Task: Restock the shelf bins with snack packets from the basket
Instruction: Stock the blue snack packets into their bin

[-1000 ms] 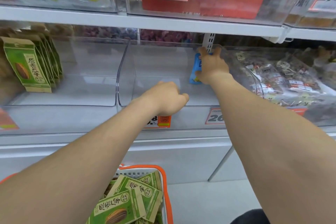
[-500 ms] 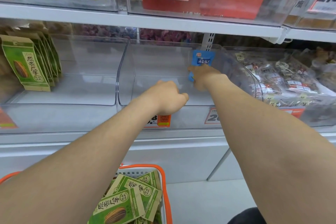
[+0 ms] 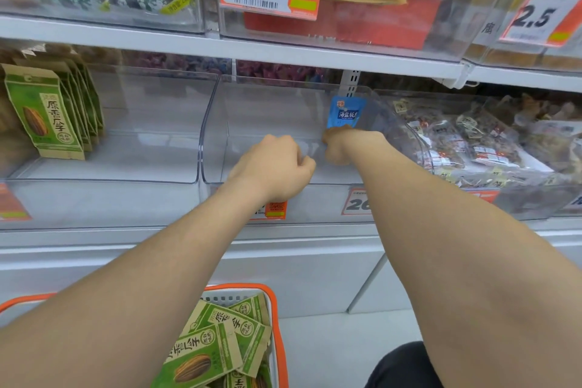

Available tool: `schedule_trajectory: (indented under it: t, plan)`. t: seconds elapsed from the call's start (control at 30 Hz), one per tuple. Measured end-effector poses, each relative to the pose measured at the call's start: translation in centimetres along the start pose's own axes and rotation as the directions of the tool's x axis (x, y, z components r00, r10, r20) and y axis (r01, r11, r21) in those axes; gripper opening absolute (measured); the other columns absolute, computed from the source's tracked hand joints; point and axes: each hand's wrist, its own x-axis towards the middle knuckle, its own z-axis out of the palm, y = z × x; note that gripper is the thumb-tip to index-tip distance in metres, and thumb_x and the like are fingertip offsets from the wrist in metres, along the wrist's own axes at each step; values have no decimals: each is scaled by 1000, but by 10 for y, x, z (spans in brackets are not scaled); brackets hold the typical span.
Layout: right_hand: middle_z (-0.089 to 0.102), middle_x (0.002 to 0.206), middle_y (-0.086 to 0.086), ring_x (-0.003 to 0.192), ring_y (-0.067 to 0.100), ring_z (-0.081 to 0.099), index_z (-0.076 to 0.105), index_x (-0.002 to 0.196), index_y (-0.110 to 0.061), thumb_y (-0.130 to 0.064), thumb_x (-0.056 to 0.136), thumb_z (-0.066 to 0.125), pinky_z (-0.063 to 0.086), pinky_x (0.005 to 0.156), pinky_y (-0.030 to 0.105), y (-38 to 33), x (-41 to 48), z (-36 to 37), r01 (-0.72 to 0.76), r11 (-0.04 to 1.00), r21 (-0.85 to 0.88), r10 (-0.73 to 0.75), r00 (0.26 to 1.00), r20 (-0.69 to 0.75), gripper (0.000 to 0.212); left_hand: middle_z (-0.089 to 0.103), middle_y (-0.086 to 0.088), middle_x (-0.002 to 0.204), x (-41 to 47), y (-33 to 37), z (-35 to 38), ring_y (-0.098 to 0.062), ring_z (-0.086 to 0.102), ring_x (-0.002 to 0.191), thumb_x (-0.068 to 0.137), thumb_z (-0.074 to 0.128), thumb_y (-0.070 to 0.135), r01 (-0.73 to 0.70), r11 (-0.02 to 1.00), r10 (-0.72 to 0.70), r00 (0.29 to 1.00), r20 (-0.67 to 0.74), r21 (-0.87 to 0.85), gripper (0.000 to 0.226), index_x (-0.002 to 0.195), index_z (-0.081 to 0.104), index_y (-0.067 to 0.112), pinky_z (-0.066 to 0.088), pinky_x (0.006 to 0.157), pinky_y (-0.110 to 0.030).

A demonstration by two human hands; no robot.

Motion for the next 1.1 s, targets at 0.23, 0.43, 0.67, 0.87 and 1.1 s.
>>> schedule_trajectory:
  t: [0.23,0.43,0.67,0.87,1.1]
  plan:
    - [57,123,15,101,36,56,55,111,-12,-18,97,47,54,93,48,-27,-86,-35,104,992,68,-88,976,-199,16,60,-4,81,-31,1,-11,-32,56,81,102,49,23,-257,965,226,912,-342,-46,22,85,60,15,41,68,-42]
    - [59,124,19,110,43,61,59,119,-8,-24,101,48,36,77,40,-81,-183,-46,174,982,70,-105,819,-565,27,61,-5,86,-116,-40,-28,-31,52,84,89,51,23,-427,878,474,839,-268,217,19,89,67,13,45,70,-42]
    - [68,107,16,97,38,67,66,100,-14,-34,96,49,36,69,36,-165,-258,4,395,912,-109,-389,750,-534,26,69,-3,95,-204,-115,-26,-30,60,94,89,54,28,-232,922,196,970,142,309,20,92,73,20,50,75,-39]
    - [59,96,2,78,25,61,57,93,-17,-21,96,55,43,61,33,-195,-262,79,562,768,-307,-570,818,71,6,71,-5,115,-238,-147,-14,-29,63,108,95,51,22,-41,934,-66,956,286,354,26,111,71,21,53,88,-38]
    - [59,105,3,75,21,55,59,105,-20,-36,94,71,41,53,30,-218,-253,109,645,712,-278,-620,763,181,23,61,-8,132,-250,-166,16,-31,62,113,95,51,13,43,931,-229,842,489,362,40,130,64,26,53,92,-40]
